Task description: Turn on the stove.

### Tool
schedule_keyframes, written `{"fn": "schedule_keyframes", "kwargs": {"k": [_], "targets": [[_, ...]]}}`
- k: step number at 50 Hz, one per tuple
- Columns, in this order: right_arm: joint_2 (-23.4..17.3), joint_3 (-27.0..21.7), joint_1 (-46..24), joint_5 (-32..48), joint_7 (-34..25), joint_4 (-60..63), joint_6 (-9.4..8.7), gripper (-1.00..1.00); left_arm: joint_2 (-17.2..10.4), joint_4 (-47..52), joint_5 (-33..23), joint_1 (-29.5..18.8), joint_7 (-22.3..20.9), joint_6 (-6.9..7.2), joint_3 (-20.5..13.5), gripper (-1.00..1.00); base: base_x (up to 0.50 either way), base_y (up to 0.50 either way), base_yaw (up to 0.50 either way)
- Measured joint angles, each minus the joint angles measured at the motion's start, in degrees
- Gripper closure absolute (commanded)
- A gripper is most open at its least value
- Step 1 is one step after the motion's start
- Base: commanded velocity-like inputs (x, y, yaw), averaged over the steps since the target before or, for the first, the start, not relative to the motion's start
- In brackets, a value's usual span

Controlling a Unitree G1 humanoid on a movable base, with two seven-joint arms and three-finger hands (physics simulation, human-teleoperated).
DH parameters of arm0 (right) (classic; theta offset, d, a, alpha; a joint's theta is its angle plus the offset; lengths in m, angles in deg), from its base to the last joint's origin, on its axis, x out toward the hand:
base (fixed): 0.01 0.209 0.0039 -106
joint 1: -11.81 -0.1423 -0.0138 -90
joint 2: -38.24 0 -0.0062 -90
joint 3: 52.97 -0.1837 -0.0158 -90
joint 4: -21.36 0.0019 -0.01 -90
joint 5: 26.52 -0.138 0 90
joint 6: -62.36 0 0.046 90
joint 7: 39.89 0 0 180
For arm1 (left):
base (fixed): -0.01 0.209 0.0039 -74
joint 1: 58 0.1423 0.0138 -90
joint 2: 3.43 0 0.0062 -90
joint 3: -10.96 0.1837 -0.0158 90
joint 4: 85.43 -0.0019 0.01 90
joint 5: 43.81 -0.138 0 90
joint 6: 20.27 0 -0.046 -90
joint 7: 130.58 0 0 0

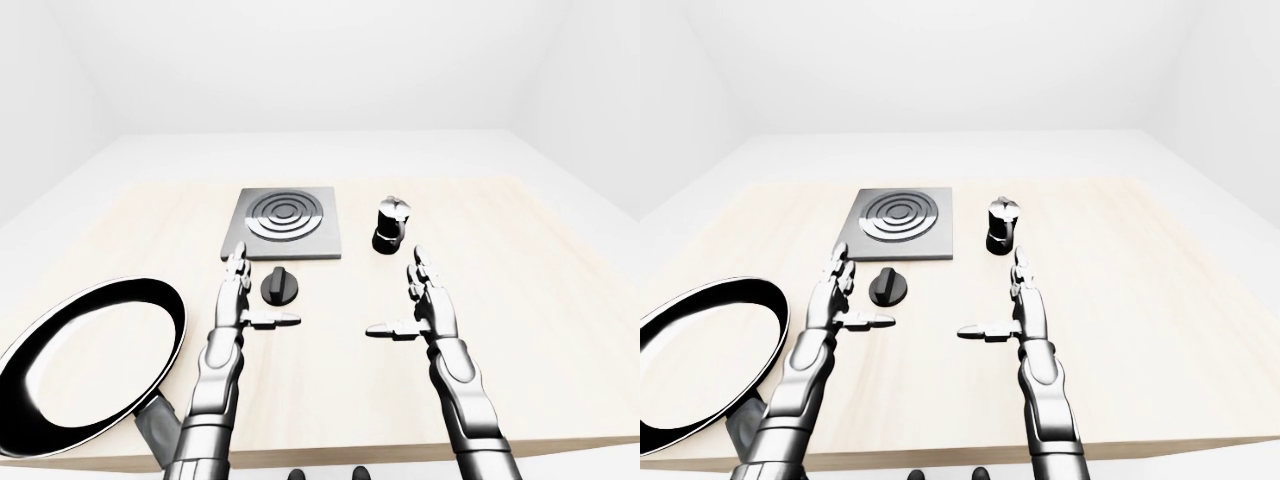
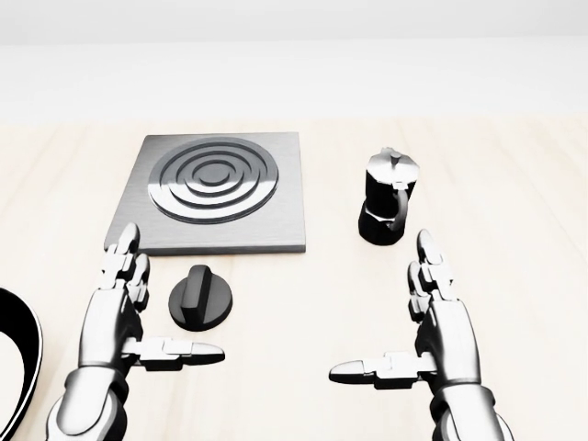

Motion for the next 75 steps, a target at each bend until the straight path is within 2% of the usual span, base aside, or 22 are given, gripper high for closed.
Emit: {"fn": "schedule_keyframes", "kwargs": {"k": [33,75], "targets": [[-0.03,-0.02,-0.14,-0.15,-0.29,-0.53,0.12,-1.00,-0.23,-9.97,-0.31,-3.69,-0.60,-0.23,0.53,-1.00,0.00,0.00,0.00],[-0.02,0.06,-0.06,-0.08,-0.51,-0.87,0.24,-1.00,0.33,-9.14,-1.34,-2.33,-1.61,-0.23,1.36,-1.00,0.00,0.00,0.00]]}}
